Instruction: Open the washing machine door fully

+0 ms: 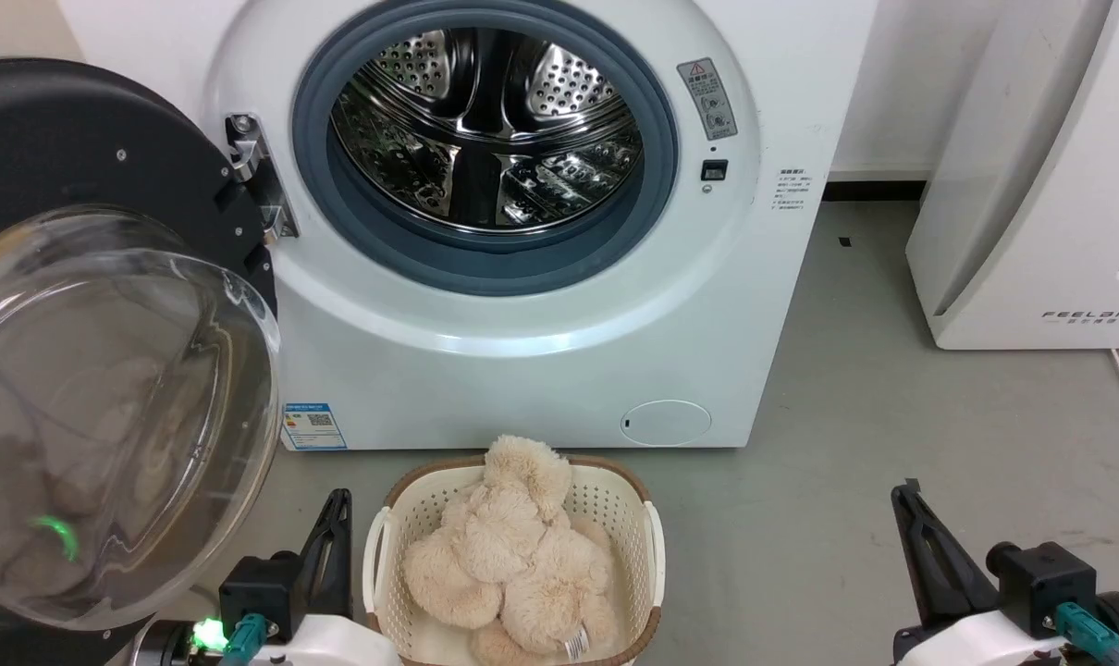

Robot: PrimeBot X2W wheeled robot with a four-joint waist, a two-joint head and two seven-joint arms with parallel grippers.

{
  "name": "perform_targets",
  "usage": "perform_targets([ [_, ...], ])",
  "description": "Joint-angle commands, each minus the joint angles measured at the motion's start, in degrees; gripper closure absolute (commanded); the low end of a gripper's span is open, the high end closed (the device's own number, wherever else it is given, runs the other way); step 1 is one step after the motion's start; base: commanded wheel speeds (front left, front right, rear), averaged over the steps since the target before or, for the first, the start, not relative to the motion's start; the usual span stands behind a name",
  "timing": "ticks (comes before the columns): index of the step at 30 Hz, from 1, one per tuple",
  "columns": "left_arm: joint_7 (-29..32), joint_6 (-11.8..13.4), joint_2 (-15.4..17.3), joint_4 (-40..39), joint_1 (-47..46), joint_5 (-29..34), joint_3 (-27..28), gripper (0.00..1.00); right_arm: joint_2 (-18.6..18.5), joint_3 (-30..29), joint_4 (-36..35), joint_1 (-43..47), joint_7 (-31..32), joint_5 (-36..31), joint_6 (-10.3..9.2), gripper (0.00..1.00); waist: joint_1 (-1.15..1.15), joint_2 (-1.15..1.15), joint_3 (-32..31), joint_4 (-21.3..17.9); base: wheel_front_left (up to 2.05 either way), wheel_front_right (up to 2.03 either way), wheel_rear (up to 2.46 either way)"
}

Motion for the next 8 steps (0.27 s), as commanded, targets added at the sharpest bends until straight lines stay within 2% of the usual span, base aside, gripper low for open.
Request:
perform_targets([
  [1,0.26,-0.14,-0.31,-0.42,-0.85,0.45,0.13,1.00,0.11,0.14,0.12,-0.87,0.15,-0.17,0.02,1.00,0.00,0.00,0.01,-0.01,0.00,0.00,0.00],
  [8,1.07,-0.35,-0.42,-0.94,-1.03,0.86,0.54,1.00,0.12,0.29,0.15,-1.30,0.47,-0.40,0.02,1.00,0.00,0.00,0.08,-0.07,0.00,0.00,0.00],
])
